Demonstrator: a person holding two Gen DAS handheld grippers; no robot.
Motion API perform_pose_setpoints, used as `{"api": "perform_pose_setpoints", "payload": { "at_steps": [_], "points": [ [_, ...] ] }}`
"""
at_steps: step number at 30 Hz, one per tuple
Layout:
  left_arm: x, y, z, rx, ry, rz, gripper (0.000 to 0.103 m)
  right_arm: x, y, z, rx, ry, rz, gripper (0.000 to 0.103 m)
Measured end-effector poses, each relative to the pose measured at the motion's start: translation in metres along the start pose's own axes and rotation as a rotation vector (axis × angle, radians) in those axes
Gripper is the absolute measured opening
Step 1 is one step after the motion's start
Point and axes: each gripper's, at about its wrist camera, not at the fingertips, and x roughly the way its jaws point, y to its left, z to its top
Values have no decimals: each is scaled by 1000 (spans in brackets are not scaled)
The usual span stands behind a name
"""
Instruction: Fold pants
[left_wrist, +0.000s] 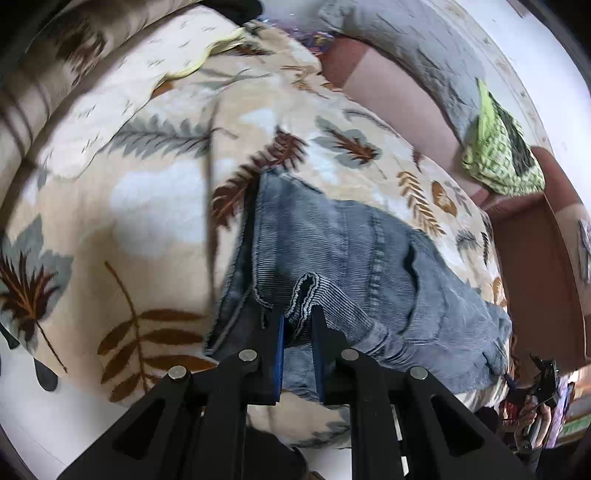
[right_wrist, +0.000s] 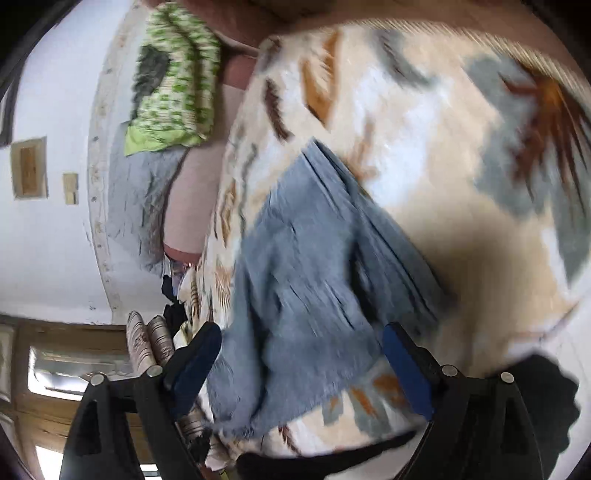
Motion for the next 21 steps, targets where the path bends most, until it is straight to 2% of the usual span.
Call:
{"api": "perform_pose_setpoints", "payload": {
  "at_steps": [2, 3, 4, 5, 6, 8, 10, 14, 17, 21],
  "points": [
    [1, -1, 4, -3, -2, -10, 14, 15, 16, 10, -132, 2, -137, 91],
    [2, -3, 7, 1, -2, -9, 14, 27, 21, 13, -186, 47, -179, 90],
    [2, -5, 9, 5, -2, -7, 14, 38, 27, 12, -241, 96, -207, 79],
    [3, -6, 12, 10, -2, -4, 14, 46, 32, 10, -292, 128, -244, 63],
    [4, -6, 14, 12, -1, -2, 14, 51, 36, 8, -332, 150, -282, 31],
    [7, -5, 18, 3, 7, -1, 14, 56, 55, 2, -468, 189, -364, 17],
    [9, -2, 23, -13, 18, -2, 14, 46, 83, 8, -577, 172, -403, 13],
    [3, 1, 36, -41, 10, -4, 14, 1, 149, 47, -701, 28, -412, 13],
    [-10, -6, 57, -46, -23, -3, 14, -22, 190, 76, -742, -40, -372, 13],
    [-35, -22, 94, -42, -87, -22, 14, -21, 228, 104, -763, -78, -345, 13]
  ]
}}
